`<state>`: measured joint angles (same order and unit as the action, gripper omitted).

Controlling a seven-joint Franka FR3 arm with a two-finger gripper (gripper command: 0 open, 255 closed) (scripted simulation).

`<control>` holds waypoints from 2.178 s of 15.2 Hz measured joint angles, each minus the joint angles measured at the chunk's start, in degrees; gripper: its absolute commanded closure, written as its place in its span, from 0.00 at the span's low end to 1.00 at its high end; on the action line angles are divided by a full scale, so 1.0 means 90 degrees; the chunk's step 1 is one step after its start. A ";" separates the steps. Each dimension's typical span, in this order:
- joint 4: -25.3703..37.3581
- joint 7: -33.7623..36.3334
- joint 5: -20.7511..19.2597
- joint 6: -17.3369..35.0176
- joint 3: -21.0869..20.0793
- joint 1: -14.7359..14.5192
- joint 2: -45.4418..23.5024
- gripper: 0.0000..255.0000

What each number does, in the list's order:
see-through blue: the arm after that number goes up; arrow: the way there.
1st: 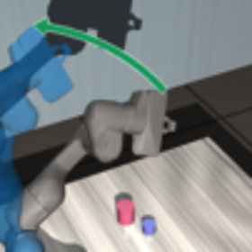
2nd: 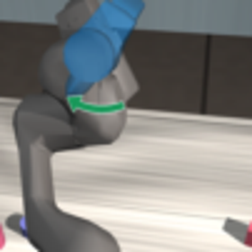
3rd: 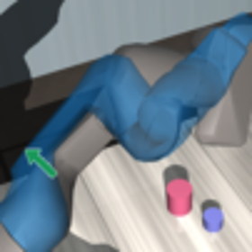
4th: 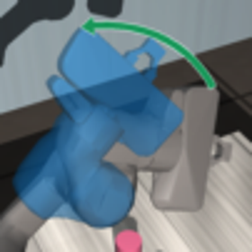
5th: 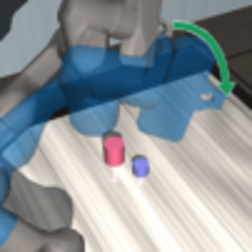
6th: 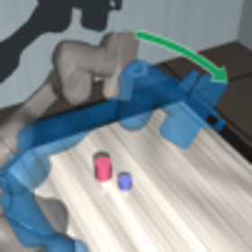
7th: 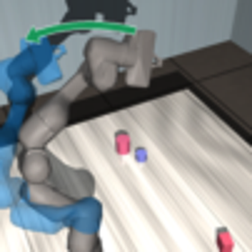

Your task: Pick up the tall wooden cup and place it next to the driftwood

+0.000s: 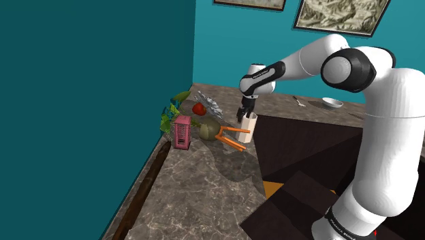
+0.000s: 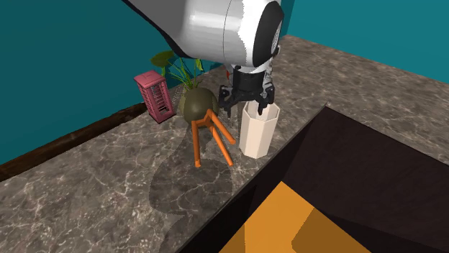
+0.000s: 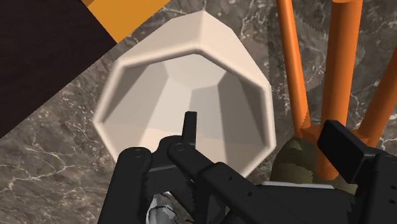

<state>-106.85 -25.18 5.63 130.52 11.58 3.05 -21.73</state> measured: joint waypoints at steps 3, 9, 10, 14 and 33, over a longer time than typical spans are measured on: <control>-0.0060 -0.0018 0.0032 0.0166 -0.0017 0.0008 -0.0108 0.00; -0.0072 -0.0021 0.0035 0.0187 -0.0018 0.0009 -0.0116 1.00; -0.0072 -0.0021 0.0035 0.0187 -0.0018 0.0009 -0.0115 1.00; -0.0071 -0.0021 0.0035 0.0186 -0.0018 0.0009 -0.0115 1.00; 0.0323 0.0090 -0.0129 -0.0740 0.0052 -0.0042 0.0425 1.00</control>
<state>-103.94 -24.37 4.47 123.85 12.05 2.67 -17.91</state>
